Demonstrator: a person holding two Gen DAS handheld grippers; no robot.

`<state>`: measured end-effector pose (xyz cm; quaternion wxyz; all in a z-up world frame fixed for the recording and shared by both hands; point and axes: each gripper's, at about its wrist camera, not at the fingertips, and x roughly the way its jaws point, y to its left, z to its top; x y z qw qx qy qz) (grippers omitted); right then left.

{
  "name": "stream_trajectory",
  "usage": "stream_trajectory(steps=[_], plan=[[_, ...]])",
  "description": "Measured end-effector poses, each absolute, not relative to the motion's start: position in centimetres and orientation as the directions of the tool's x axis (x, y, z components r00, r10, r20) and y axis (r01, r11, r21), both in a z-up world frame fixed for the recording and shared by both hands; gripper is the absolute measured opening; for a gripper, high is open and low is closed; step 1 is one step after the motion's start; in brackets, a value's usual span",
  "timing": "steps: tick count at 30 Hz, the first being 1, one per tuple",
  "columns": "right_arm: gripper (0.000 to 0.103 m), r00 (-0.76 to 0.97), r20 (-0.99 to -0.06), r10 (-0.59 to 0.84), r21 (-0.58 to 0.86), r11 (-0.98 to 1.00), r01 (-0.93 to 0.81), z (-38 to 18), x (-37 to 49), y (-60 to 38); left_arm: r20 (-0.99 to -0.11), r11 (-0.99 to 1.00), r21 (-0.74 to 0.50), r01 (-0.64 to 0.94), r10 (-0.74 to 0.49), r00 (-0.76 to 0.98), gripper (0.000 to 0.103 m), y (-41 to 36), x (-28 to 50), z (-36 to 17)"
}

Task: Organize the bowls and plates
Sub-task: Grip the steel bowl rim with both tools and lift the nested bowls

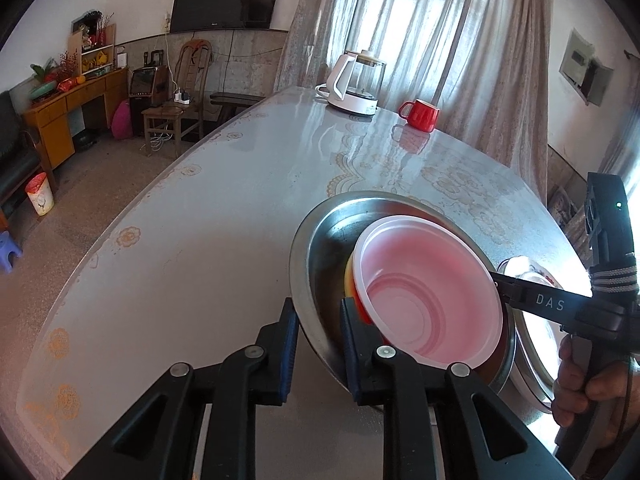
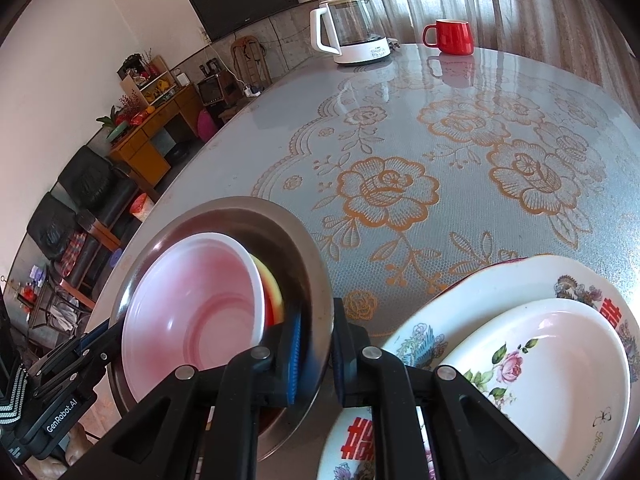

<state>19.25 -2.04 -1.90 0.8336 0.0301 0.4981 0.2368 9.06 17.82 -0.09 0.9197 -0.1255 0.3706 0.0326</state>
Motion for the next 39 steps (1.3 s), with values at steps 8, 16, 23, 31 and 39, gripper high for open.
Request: stream_trajectory(steps=[8,16,23,31,39], plan=[[0.012,0.401,-0.8,0.447,0.307,0.878,-0.366,-1.3,18.4,-2.0,-0.663,0.966,-0.211,-0.148,-0.03,0.748,0.02,17.9,7.8,1.0],[0.012,0.432,-0.771,0.468,0.336,0.875,-0.348,0.1,16.8,-3.2,-0.624,0.97,-0.22,-0.106,-0.056,0.78,0.02,17.1,6.6,2.9],[0.012,0.481,-0.74,0.471,0.357,0.88,-0.313,1.9,15.4,-5.7,-0.596,0.975,-0.22,-0.041,-0.101,0.796,0.02,15.4,6.6,4.4],[0.012,0.56,-0.707,0.431,0.348,0.902,-0.255,4.4,13.8,-9.8,-0.585,0.966,-0.248,0.065,-0.203,0.785,0.02,12.2,7.7,6.3],[0.012,0.621,-0.711,0.329,0.308,0.94,-0.146,5.5,12.2,-14.9,-0.61,0.944,-0.275,0.18,-0.316,0.727,0.02,7.5,9.7,6.1]])
